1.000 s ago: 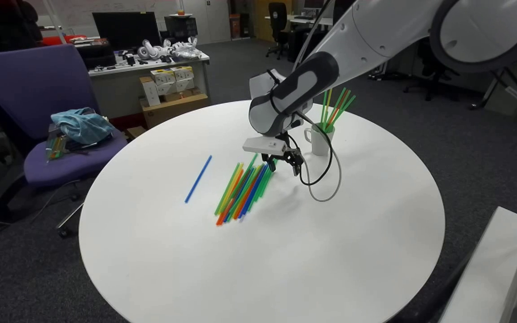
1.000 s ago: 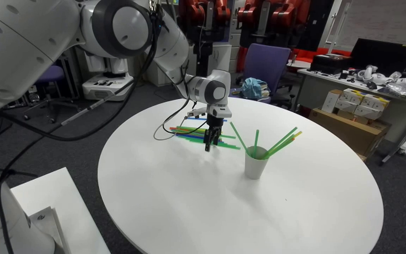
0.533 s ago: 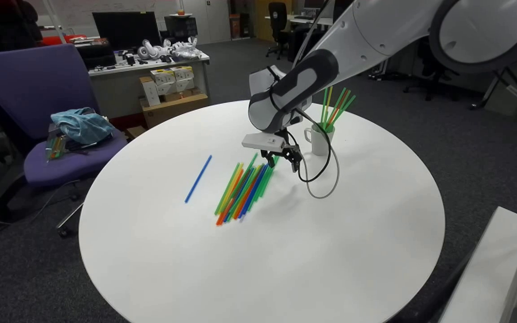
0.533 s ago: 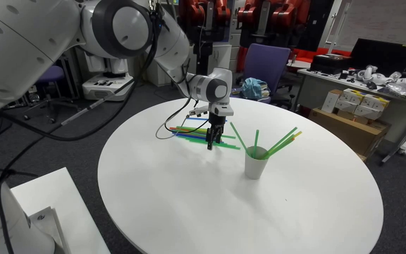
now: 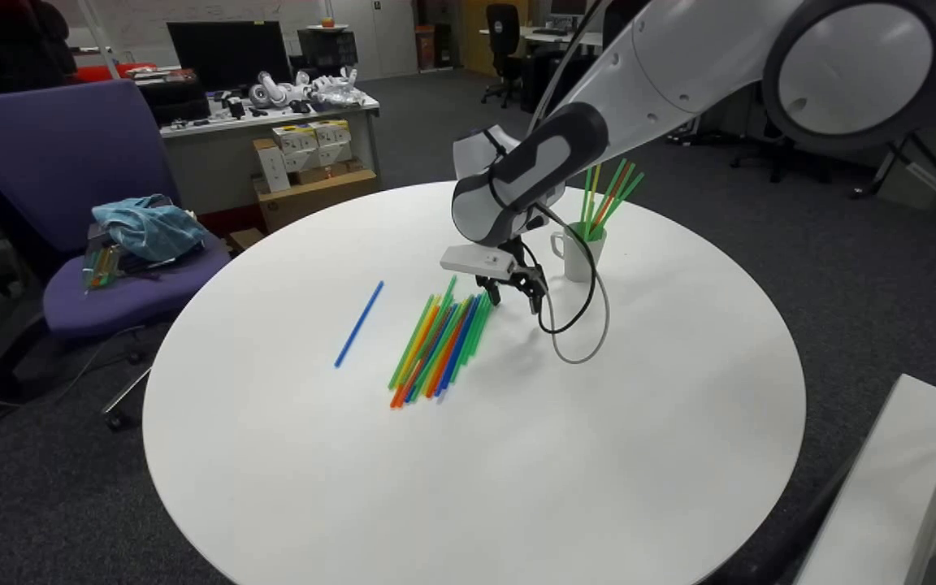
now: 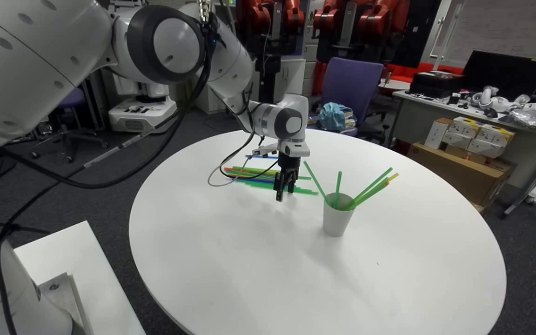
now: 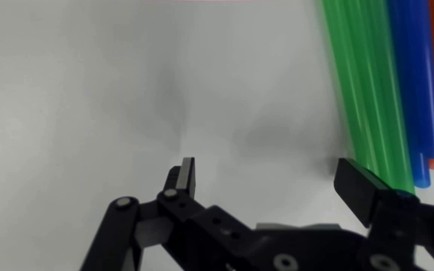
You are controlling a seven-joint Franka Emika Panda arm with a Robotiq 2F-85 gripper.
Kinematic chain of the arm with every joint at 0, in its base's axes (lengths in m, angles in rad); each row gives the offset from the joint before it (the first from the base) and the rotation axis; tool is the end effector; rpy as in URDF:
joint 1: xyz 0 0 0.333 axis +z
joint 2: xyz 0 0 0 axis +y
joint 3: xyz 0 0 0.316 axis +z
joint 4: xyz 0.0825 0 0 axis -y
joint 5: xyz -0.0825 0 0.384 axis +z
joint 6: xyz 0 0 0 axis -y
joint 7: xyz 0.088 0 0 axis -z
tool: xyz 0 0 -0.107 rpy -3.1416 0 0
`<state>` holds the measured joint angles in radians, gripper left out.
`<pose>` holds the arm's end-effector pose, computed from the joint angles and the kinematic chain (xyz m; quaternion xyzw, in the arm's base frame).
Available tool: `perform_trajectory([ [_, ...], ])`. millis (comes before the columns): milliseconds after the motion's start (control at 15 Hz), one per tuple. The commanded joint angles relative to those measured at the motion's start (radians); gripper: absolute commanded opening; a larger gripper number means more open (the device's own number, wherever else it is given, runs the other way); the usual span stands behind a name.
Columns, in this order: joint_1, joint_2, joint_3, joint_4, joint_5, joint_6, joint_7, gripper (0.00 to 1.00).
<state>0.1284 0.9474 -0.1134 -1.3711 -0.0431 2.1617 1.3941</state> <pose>0.7131 0.0241 0.1337 0.7884 -0.6071 -0.0160 0.0983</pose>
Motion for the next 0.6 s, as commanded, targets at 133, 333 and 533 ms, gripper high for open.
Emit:
perform_trajectory([
  [133,0.007,-0.003,-0.013,0.028,0.007,0.009,0.020,1.00],
  [333,0.003,-0.022,-0.009,0.024,0.012,0.025,0.017,1.00],
  [533,0.003,-0.013,-0.010,0.041,0.012,0.021,0.019,1.00],
])
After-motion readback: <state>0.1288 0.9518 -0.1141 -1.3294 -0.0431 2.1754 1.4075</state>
